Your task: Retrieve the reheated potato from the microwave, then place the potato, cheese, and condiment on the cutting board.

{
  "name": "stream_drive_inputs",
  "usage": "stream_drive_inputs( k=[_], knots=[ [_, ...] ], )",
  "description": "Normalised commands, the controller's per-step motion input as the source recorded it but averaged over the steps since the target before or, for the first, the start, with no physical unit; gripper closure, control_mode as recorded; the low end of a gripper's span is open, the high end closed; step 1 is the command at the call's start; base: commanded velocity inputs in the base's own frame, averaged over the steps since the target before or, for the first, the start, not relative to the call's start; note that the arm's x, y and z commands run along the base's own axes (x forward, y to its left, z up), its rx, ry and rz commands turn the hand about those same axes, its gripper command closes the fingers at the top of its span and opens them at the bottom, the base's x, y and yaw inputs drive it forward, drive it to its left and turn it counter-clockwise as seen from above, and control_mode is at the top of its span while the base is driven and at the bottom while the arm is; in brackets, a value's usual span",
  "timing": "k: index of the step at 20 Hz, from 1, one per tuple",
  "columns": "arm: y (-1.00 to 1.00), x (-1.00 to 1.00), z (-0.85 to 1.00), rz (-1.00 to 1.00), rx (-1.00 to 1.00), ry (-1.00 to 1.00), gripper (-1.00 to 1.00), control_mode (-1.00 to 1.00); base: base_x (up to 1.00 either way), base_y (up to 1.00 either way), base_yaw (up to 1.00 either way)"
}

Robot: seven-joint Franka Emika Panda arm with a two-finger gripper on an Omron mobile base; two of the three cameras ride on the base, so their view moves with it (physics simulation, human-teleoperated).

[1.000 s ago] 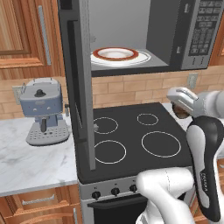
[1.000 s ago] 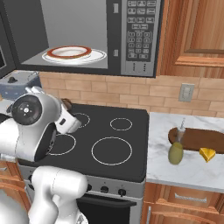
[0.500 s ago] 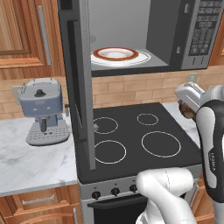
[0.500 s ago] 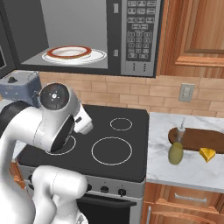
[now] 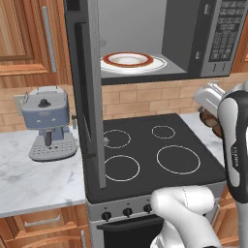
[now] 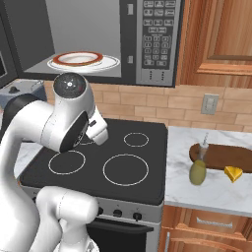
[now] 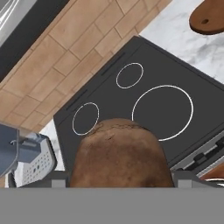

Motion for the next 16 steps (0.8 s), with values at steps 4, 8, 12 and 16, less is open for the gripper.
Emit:
stream_drive_inputs(
  k=[4, 8, 12, 16],
  knots=[
    [0.00, 0.00, 0.00, 0.00, 0.00, 0.00, 1.00, -1.00, 0.00, 0.00, 0.00],
    [0.00, 0.00, 0.00, 0.00, 0.00, 0.00, 1.00, -1.00, 0.00, 0.00, 0.00],
    [0.00, 0.00, 0.00, 0.00, 0.00, 0.00, 1.00, -1.00, 0.00, 0.00, 0.00],
    [0.00, 0.00, 0.00, 0.00, 0.00, 0.00, 1.00, -1.00, 0.00, 0.00, 0.00]
  ],
)
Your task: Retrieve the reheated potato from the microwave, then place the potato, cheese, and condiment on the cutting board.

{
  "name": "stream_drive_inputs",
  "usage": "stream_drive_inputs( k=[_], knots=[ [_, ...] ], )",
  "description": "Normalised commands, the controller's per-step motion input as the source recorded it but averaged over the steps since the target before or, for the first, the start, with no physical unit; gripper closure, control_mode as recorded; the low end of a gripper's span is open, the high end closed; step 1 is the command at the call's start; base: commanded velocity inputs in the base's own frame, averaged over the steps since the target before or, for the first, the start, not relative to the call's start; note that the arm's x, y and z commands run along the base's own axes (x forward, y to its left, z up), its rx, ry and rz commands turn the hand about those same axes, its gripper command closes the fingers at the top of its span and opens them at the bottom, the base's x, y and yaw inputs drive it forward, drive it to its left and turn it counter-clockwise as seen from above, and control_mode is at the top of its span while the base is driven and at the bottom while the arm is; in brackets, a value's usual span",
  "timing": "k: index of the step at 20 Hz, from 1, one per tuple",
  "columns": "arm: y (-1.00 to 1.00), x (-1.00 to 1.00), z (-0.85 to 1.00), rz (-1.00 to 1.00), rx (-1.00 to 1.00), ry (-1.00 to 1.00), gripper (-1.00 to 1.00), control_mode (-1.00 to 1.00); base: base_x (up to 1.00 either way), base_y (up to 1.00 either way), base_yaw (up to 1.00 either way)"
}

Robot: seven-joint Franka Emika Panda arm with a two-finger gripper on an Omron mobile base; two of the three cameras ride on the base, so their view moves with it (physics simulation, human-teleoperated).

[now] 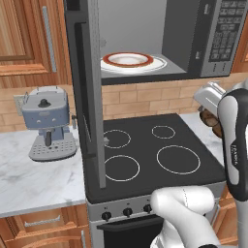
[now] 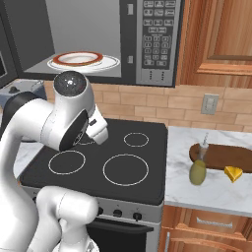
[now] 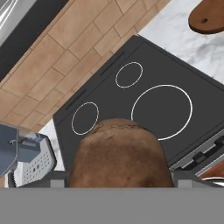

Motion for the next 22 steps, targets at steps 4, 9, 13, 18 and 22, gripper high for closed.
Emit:
stream_drive_inputs(
  k=[4, 9, 13, 18, 22],
  knots=[
    [0.00, 0.00, 0.00, 0.00, 0.00, 0.00, 1.00, 1.00, 0.00, 0.00, 0.00],
    [0.00, 0.00, 0.00, 0.00, 0.00, 0.00, 1.00, 1.00, 0.00, 0.00, 0.00],
    [0.00, 0.00, 0.00, 0.00, 0.00, 0.00, 1.00, 1.00, 0.00, 0.00, 0.00],
    [0.00, 0.00, 0.00, 0.00, 0.00, 0.00, 1.00, 1.00, 0.03, -0.36, -0.01],
    [0.00, 0.00, 0.00, 0.00, 0.00, 0.00, 1.00, 1.00, 0.11, -0.71, 0.00]
  ],
)
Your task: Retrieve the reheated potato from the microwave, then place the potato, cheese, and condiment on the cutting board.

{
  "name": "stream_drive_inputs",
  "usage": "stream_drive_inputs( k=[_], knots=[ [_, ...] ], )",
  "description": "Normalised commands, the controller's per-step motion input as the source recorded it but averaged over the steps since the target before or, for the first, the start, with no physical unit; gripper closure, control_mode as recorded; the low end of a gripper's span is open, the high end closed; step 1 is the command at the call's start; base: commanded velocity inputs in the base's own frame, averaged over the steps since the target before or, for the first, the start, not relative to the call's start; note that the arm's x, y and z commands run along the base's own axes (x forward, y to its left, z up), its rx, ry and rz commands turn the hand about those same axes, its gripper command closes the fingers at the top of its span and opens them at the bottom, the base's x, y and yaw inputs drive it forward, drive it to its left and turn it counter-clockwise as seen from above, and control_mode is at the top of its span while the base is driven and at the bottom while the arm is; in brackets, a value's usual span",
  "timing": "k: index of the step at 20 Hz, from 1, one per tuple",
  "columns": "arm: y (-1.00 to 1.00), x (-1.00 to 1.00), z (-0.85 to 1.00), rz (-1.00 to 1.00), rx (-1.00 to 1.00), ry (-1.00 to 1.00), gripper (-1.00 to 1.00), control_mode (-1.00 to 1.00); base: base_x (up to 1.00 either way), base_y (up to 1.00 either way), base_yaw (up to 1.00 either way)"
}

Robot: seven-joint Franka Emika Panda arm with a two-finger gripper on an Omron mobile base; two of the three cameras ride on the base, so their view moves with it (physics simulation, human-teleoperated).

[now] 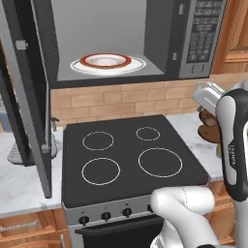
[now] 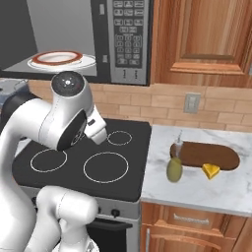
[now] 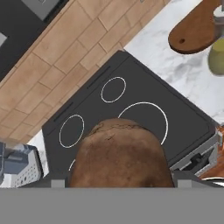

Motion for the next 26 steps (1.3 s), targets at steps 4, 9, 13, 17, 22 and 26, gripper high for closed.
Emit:
stream_drive_inputs(
  k=[4, 9, 13, 17, 22, 26],
  knots=[
    [0.00, 0.00, 0.00, 0.00, 0.00, 0.00, 1.00, 1.00, 0.12, -0.72, 0.00],
    [0.00, 0.00, 0.00, 0.00, 0.00, 0.00, 1.00, 1.00, 0.14, -0.73, 0.00],
    [0.00, 0.00, 0.00, 0.00, 0.00, 0.00, 1.00, 1.00, 0.19, -0.71, 0.00],
    [0.00, 0.00, 0.00, 0.00, 0.00, 0.00, 1.00, 1.00, 0.23, -0.68, 0.01],
    [0.00, 0.00, 0.00, 0.00, 0.00, 0.00, 1.00, 1.00, 0.28, -0.64, 0.02],
    [0.00, 0.00, 0.00, 0.00, 0.00, 0.00, 1.00, 1.00, 0.32, -0.52, 0.05]
  ],
)
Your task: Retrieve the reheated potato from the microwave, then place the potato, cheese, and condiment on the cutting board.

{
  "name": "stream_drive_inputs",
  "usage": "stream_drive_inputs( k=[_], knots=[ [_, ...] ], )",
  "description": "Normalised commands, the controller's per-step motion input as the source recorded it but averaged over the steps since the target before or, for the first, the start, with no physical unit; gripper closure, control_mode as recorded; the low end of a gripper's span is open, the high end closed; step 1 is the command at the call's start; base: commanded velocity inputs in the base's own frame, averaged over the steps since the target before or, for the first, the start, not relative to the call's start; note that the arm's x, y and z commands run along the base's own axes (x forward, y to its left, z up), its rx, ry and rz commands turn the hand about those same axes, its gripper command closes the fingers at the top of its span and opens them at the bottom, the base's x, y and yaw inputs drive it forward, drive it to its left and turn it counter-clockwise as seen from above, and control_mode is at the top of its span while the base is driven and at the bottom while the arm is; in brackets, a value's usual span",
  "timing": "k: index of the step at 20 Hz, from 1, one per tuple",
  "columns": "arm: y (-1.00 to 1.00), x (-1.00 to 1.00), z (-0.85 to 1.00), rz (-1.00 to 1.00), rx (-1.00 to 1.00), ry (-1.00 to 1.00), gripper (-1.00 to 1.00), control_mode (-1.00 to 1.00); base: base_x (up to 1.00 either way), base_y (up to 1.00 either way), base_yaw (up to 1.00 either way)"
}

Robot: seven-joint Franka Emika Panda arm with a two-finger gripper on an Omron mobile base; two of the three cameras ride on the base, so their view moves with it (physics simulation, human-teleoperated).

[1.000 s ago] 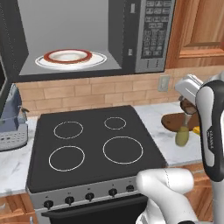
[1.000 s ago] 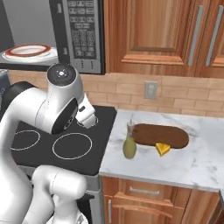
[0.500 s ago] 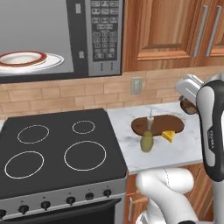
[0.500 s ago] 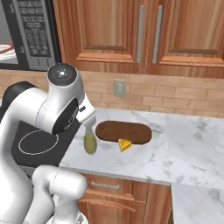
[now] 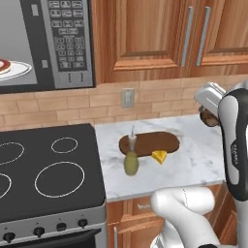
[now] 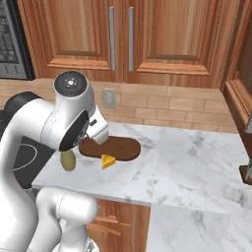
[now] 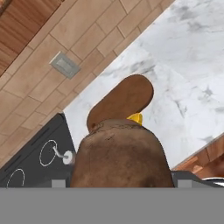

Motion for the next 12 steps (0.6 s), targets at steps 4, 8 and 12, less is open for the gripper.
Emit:
stream_drive_inputs(
  k=[4, 8, 12],
  knots=[
    [0.00, 0.00, 0.00, 0.00, 0.00, 0.00, 1.00, 1.00, 0.25, -0.37, 0.01],
    [0.00, 0.00, 0.00, 0.00, 0.00, 0.00, 1.00, 1.00, 0.36, -0.06, 0.00],
    [0.00, 0.00, 0.00, 0.00, 0.00, 0.00, 1.00, 1.00, 0.38, 0.00, 0.00]
  ],
)
